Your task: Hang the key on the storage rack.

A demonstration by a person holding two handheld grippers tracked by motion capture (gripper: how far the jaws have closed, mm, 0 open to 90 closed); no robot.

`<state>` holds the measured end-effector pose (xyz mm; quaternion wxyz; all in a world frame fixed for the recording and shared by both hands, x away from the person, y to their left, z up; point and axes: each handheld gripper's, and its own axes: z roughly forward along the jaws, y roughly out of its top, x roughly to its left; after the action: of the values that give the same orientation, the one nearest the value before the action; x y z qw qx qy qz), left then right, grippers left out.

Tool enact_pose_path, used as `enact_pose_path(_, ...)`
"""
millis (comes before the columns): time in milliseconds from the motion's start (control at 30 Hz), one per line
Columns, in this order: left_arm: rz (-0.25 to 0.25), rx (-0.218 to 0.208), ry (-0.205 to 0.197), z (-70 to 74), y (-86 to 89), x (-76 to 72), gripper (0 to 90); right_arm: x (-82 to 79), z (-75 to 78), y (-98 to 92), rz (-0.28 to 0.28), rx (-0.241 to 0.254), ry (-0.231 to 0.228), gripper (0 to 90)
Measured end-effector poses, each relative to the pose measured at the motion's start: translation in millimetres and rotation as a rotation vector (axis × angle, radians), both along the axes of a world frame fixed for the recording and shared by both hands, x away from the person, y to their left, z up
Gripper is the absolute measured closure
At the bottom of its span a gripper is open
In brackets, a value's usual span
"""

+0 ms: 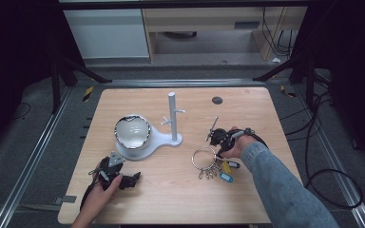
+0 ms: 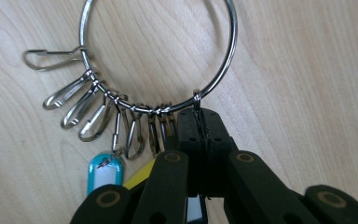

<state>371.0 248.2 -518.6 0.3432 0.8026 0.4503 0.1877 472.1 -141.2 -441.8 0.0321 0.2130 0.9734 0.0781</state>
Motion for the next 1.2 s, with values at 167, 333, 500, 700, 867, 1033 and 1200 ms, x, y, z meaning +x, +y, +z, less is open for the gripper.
enact_pose_path(167,-0.002,0.001,0.001,0.1,0.1,-0.2,0.0,-2.0,11.9,-0.5,-0.004,0.029,-0.01,88.7)
enact_pose_path(333,-0.001,-0.001,0.0,0.0,0.0,-0.2,0.0,-5.1,35.6,-0.7,-0.009,0.081,-0.029,88.8)
enact_pose_path(500,-0.003,0.004,0.001,0.2,0.3,-0.2,0.0,-5.3,53.1,-1.3,-0.019,0.113,-0.045,88.8)
enact_pose_path(700,-0.004,0.004,0.001,0.2,0.3,-0.2,0.0,-4.7,68.1,-0.9,-0.014,0.125,-0.066,88.8)
enact_pose_path(867,-0.001,0.0,0.0,0.0,0.0,-0.2,0.0,-3.2,80.0,-2.5,-0.035,0.15,-0.082,88.9)
enact_pose_path(1033,-0.001,0.0,0.0,0.0,0.0,-0.2,0.0,-4.3,91.6,-3.0,-0.04,0.17,-0.098,88.9)
enact_pose_path(1200,-0.003,0.001,-0.001,0.1,0.2,0.0,0.0,-1.2,103.3,-4.9,-0.035,0.171,-0.113,88.9)
